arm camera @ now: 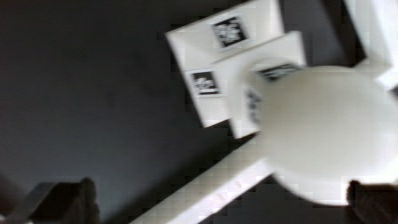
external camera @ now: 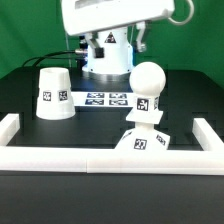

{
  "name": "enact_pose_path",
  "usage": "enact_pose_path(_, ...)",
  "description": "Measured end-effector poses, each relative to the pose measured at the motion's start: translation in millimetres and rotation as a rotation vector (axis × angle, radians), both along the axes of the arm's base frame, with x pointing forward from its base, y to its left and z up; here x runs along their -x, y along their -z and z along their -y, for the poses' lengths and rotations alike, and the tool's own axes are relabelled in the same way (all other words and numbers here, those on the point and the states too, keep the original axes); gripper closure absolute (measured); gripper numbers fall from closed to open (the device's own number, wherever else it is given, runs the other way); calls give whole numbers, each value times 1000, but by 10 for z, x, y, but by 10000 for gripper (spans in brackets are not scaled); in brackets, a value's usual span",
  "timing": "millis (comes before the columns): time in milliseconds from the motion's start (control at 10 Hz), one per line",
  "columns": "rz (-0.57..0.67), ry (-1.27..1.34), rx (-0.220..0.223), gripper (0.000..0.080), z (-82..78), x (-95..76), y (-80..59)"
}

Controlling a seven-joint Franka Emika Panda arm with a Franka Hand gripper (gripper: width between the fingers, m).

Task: Assemble lamp

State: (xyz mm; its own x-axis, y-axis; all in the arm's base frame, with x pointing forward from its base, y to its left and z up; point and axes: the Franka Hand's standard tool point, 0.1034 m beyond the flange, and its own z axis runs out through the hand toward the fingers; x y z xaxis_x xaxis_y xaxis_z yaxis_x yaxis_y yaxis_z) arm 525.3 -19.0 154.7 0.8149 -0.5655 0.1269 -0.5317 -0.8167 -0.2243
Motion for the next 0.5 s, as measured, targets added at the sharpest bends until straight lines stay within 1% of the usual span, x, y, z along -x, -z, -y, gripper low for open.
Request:
enact_pose_path(100,3,-6,3,101,157,91,-28)
enact_pose_path(300,20,-50,21,101,495,182,-100)
enact_pose_path(400,23,-44,23,101,645,263,-118)
enact_pose_path(500,17,-49,27,101,730,344,-90)
